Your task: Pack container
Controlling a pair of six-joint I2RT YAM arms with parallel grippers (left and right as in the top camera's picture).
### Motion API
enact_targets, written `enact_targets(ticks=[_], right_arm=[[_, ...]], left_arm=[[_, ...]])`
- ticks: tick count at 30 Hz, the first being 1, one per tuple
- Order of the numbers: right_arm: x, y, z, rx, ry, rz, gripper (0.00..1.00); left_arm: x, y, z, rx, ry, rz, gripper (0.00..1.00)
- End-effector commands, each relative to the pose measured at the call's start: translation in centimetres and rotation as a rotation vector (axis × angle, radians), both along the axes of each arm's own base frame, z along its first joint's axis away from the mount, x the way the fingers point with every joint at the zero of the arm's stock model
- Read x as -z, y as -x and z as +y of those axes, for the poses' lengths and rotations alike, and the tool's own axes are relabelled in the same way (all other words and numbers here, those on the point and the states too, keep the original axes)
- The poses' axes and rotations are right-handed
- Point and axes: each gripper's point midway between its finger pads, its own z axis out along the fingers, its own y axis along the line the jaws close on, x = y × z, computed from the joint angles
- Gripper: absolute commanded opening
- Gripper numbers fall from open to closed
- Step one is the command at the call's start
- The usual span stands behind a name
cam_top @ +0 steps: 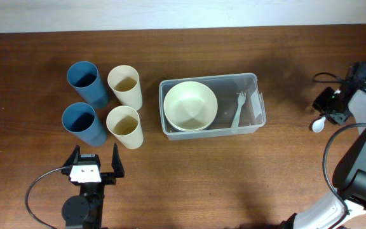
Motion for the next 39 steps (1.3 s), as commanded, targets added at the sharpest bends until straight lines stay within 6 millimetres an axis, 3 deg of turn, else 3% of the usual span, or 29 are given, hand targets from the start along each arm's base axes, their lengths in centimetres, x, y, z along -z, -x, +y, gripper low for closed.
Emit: enact_targets(ticks=[1,16,19,30,37,39], right_arm=[[-0.1,-0.1,-0.8,0.053,-0.012,-0.009,0.44],[3.6,1.8,-3.8,0.127,0.012,0.083,0.44],[3.7,1.9,-4.2,0.128,0.015,0.082,0.35],[5.8,2.6,-3.7,0.118,-0.011,0.136,0.29],[5.9,3.2,-3.2,0.022,-0.005,0.172,0.26],[5.9,3.5,-3.1,0.019,-0.012,0.183,0.19]], left_arm=[[0.2,0.0,0.2,-0.008,-0.019,0.003,1.0],[0.2,0.0,0.2,-0.008,-0.019,0.003,1.0],[0.2,0.0,0.2,-0.008,-0.019,0.003,1.0],[0.2,0.0,0.2,-0.008,-0.019,0.003,1.0],[0.2,0.0,0.2,-0.008,-0.019,0.003,1.0],[0.2,0.0,0.2,-0.007,-0.019,0.003,1.0]])
